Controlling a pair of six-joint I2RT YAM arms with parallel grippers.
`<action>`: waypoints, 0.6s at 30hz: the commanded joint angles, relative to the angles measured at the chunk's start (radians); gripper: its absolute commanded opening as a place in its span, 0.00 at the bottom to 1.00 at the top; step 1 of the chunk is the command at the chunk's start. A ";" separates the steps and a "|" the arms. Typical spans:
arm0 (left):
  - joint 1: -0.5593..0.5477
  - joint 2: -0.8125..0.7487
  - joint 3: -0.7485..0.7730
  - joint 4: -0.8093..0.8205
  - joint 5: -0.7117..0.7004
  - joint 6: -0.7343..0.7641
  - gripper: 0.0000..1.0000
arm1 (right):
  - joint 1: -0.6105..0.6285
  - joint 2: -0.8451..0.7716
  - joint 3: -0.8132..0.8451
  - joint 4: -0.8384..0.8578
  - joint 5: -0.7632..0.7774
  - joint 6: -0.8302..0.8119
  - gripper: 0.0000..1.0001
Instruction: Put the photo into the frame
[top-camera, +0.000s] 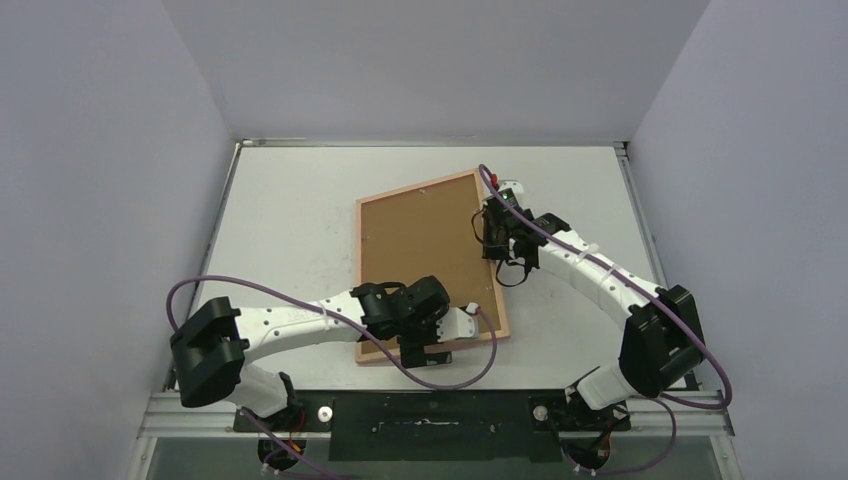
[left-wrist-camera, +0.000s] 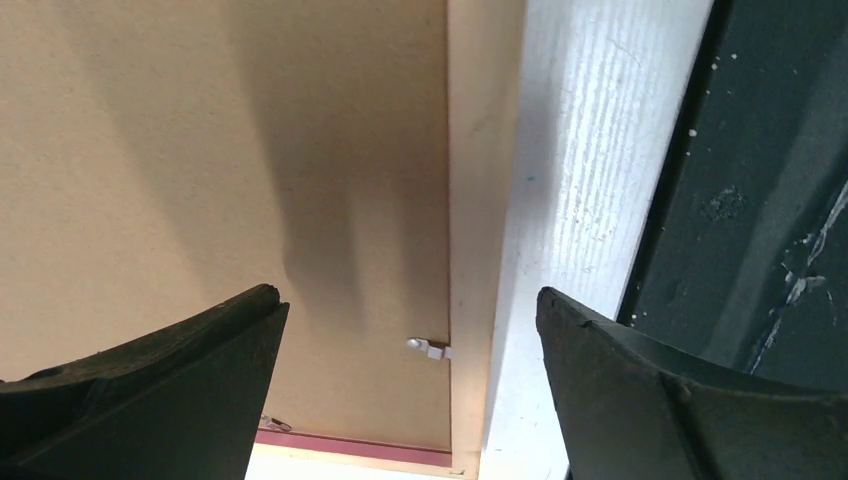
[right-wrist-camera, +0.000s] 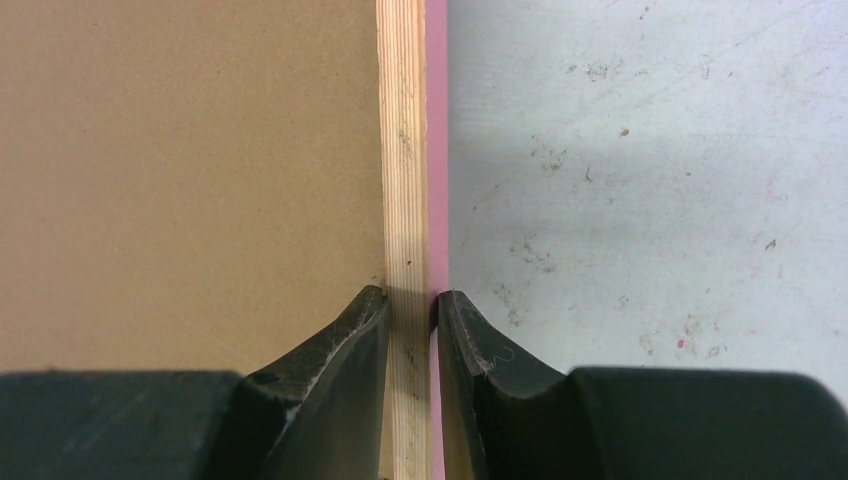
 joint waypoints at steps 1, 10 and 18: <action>0.023 -0.057 0.020 0.061 -0.042 -0.051 0.96 | 0.012 -0.053 0.107 -0.007 0.050 0.042 0.05; -0.058 -0.123 0.035 0.029 -0.171 -0.049 0.96 | 0.066 -0.023 0.194 -0.044 0.026 0.126 0.05; -0.146 -0.235 0.231 -0.047 -0.305 0.160 0.96 | 0.144 0.030 0.303 -0.111 0.066 0.168 0.05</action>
